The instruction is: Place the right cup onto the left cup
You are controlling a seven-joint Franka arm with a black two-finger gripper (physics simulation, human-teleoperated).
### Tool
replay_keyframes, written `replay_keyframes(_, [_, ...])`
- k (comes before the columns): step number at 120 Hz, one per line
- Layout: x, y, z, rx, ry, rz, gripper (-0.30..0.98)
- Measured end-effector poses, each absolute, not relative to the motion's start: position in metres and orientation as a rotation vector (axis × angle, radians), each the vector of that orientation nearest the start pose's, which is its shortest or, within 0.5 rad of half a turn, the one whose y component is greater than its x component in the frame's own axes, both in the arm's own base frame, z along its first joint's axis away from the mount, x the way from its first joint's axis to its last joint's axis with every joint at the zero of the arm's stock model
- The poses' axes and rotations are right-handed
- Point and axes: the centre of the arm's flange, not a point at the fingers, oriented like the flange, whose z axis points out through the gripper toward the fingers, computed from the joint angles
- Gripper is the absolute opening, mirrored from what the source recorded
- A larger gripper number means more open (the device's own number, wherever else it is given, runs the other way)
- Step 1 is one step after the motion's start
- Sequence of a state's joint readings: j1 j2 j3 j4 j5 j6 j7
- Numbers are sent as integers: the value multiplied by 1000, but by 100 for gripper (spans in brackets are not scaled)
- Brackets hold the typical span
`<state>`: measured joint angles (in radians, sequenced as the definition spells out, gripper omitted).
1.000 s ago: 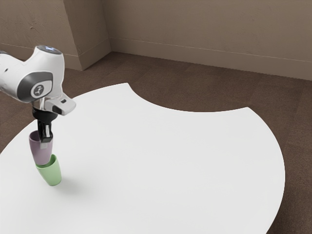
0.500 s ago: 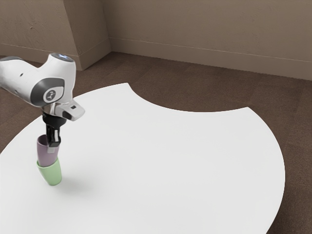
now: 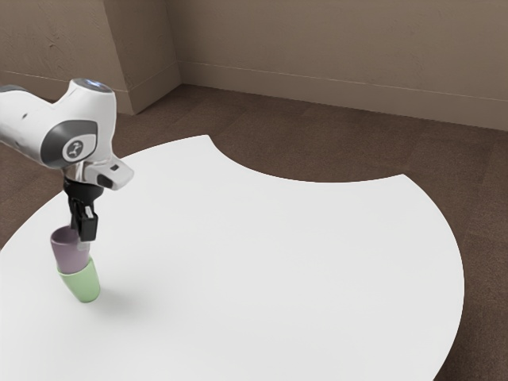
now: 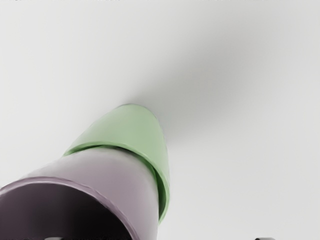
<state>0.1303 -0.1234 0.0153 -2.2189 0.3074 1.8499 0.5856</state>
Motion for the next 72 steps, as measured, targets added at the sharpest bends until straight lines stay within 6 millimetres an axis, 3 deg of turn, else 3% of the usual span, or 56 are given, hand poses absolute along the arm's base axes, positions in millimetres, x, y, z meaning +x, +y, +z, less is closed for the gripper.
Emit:
replay_keyframes(13, [478,86,418,-2798,829,479,58])
replay_keyframes(25, [497,73,437,-2787,854,423,62])
replay_keyframes(49, [544,39,495,-2861,914,204,66])
replay_keyframes(59, [568,27,529,-2864,948,123,67])
replay_keyframes(72, [579,13,575,-2847,995,43,68])
